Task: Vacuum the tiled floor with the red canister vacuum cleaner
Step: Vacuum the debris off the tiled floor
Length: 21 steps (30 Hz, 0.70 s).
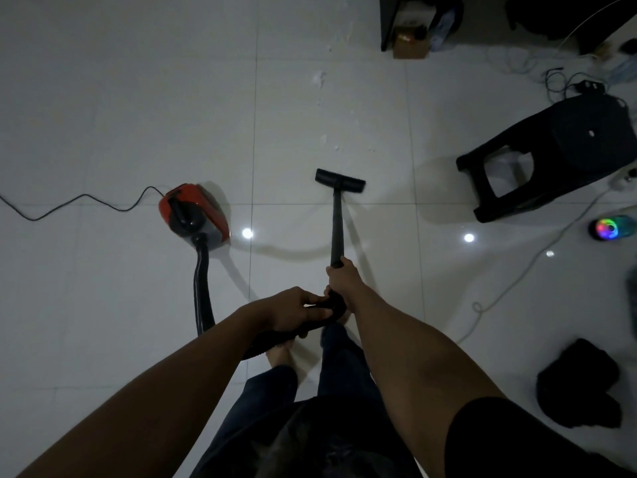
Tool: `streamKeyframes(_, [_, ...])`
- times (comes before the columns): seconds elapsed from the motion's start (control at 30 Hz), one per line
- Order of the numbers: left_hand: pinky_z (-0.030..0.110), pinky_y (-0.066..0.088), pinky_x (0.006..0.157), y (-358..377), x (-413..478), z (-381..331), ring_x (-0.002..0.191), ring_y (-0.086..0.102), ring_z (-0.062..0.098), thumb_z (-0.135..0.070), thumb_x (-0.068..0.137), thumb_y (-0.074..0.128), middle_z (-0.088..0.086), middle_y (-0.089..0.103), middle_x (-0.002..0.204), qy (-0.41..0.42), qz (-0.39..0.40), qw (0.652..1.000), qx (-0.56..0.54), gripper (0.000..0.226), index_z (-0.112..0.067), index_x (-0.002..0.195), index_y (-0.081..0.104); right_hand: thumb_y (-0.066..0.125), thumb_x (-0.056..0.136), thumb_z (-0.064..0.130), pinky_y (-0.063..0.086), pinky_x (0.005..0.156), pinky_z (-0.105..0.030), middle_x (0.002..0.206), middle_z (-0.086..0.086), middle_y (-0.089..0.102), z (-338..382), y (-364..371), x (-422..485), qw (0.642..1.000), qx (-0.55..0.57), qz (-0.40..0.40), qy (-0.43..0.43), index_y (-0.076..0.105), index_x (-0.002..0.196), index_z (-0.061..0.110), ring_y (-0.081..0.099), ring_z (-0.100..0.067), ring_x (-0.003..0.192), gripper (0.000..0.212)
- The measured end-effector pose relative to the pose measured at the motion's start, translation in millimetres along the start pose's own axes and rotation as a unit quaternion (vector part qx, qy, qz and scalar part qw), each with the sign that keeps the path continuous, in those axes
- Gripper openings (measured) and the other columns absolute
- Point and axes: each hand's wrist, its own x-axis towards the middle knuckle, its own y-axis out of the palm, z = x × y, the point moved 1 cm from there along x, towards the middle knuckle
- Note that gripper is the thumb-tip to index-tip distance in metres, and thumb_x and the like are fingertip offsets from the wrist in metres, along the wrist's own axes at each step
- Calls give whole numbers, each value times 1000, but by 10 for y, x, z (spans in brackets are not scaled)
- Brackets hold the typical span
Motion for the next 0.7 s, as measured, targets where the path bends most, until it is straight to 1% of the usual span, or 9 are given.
streamKeyframes(0.1, [39,62,61,-94,250,-238,63,71,30,-62,87,60,8,73,75,-5,11,999,-31,59,-38,141,52,48,100,19,52,57,-33,117,-17,59,297,-211,159,999,-50,3,-10,19,154,34,55,-24,66,64])
streamKeyframes(0.17, [50,62,73,-186,420,-423,73,73,37,-66,83,59,12,75,85,-4,13,999,-38,64,-39,140,52,48,100,20,58,69,-39,123,-18,58,530,-347,281,996,-87,6,-20,19,154,34,58,-26,71,64])
streamKeyframes(0.23, [45,62,60,-318,558,-579,60,71,33,-69,79,60,8,74,77,-11,11,998,-62,68,-41,140,51,50,99,22,58,83,-45,131,-16,55,773,-444,393,991,-127,2,-43,19,154,33,63,-30,85,64])
streamKeyframes(0.3, [35,56,49,-467,679,-724,51,66,27,-66,81,62,4,72,67,-21,7,996,-81,67,-40,142,48,50,98,21,57,87,-42,135,-12,53,1023,-505,498,983,-173,-5,-65,20,155,32,65,-29,96,65])
streamKeyframes(0.37, [32,55,48,-611,740,-840,52,66,28,-61,87,61,4,71,66,-25,-7,996,-89,62,-37,143,48,48,98,19,57,85,-39,136,-9,52,1248,-525,570,975,-207,-12,-77,20,155,31,65,-27,97,64])
streamKeyframes(0.47, [35,59,56,-842,774,-951,60,68,30,-56,94,58,7,72,72,-26,-30,995,-89,57,-32,145,48,46,98,18,57,82,-38,135,-12,53,1543,-442,658,973,-221,-11,-71,18,155,32,64,-28,99,65])
streamKeyframes(0.53, [39,61,59,-1017,798,-993,59,68,31,-54,96,56,18,73,81,-31,-29,995,-95,58,-29,147,46,46,97,16,54,69,-32,135,-11,52,1744,-356,711,970,-233,-19,-70,18,155,33,61,-23,95,67])
streamKeyframes(0.6, [37,59,53,-1240,837,-1019,53,66,27,-53,97,55,20,71,79,-40,-26,993,-108,60,-24,148,43,46,96,13,43,59,-27,136,-10,52,1964,-249,799,962,-259,-35,-74,16,156,35,56,-20,89,70])
streamKeyframes(0.7, [31,54,46,-1622,926,-1070,47,63,23,-50,97,56,13,68,72,-50,-24,990,-133,62,-25,151,38,43,95,11,45,66,-31,134,-10,53,2303,-83,913,956,-283,-44,-70,15,155,37,61,-25,98,72])
